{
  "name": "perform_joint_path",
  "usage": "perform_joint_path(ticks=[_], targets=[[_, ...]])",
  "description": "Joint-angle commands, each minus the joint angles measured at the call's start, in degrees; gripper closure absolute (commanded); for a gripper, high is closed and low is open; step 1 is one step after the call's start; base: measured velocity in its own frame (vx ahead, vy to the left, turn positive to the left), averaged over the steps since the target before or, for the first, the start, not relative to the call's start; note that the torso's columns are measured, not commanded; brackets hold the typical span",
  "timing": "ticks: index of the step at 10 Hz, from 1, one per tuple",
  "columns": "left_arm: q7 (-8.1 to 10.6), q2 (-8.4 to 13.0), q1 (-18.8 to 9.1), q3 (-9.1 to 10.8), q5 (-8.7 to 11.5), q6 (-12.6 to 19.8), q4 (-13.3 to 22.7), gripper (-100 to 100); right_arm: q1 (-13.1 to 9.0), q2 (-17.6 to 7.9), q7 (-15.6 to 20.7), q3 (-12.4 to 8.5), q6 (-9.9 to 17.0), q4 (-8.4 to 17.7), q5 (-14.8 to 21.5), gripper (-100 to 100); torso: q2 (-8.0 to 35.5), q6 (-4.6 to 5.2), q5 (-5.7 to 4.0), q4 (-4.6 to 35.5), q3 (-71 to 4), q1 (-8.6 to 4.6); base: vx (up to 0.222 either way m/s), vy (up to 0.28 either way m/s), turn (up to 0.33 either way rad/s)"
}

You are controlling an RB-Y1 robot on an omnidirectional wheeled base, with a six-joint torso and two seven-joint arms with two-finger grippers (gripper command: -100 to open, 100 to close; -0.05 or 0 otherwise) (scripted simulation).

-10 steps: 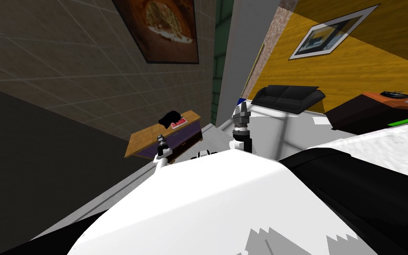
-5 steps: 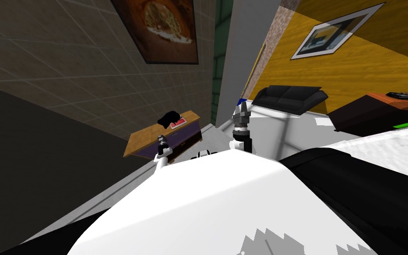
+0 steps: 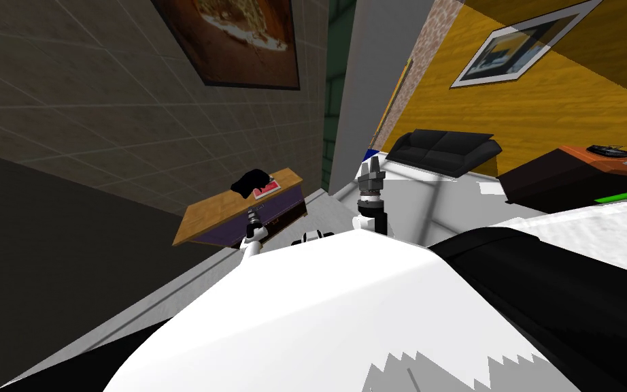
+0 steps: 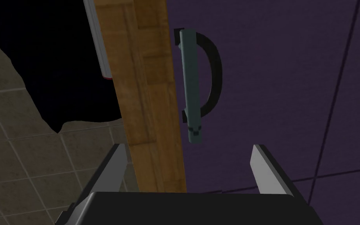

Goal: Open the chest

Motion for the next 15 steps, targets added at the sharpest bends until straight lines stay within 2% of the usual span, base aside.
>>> perform_joint_path(ticks=[1, 3, 5, 6, 9, 12, 13, 15], targets=[[0.18, 0.8, -1.9, 0.84, 0.3, 0.3, 3.9, -100, 0.0, 0.0, 0.0, 0.0, 0.0, 0.0, 0.0, 0, 0.1, 0.01, -0.05, 0.0, 0.0, -0.17, 0.001, -0.139, 0.078], [0.24, 1.3, -2.8, 1.28, 0.4, 0.5, 5.6, -100, 0.0, 0.0, 0.0, 0.0, 0.0, 0.0, 0.0, 0, 0.0, 0.01, -0.03, 0.0, 0.0, -0.07, 0.008, -0.120, 0.049], [0.28, 1.2, -2.6, 1.13, 0.4, 0.3, 5.4, -100, 0.0, 0.0, 0.0, 0.0, 0.0, 0.0, 0.0, 0, -0.1, 0.00, 0.03, 0.0, -0.1, 0.16, 0.006, -0.031, 0.004], [0.28, 1.2, -2.6, 1.12, 0.4, 0.3, 5.4, 100, 0.0, 0.0, 0.0, 0.0, 0.0, 0.0, 0.0, 0, -0.1, 0.00, 0.05, 0.0, -0.1, 0.18, 0.000, 0.000, 0.000], [0.25, 1.4, -3.1, 0.87, 0.2, 1.1, 4.9, 100, 0.0, 0.0, 0.0, 0.0, 0.0, 0.0, 0.0, 0, 0.3, 0.01, -0.08, 0.1, 0.2, -0.25, -0.138, -0.071, 0.025], [0.23, 1.5, -3.4, 0.82, 0.2, 1.1, 5.3, 100, 0.0, 0.0, 0.0, 0.0, 0.0, 0.0, 0.0, 0, -0.1, 0.01, -0.01, 0.0, -0.1, -0.01, -0.142, -0.060, 0.012], [0.22, 2.1, -4.2, 1.13, 0.3, 2.5, 5.3, -100, 0.0, 0.0, 0.0, 0.0, 0.0, 0.0, 0.0, 0, -0.4, 0.00, 0.01, -0.1, -0.2, 0.09, 0.079, 0.015, -0.013], [0.22, 2.6, -4.8, 1.36, 0.4, 3.6, 5.3, -100, 0.0, 0.0, 0.0, 0.0, 0.0, 0.0, 0.0, 0, -0.7, 0.00, 0.04, -0.2, -0.5, 0.12, 0.152, 0.049, -0.006]])
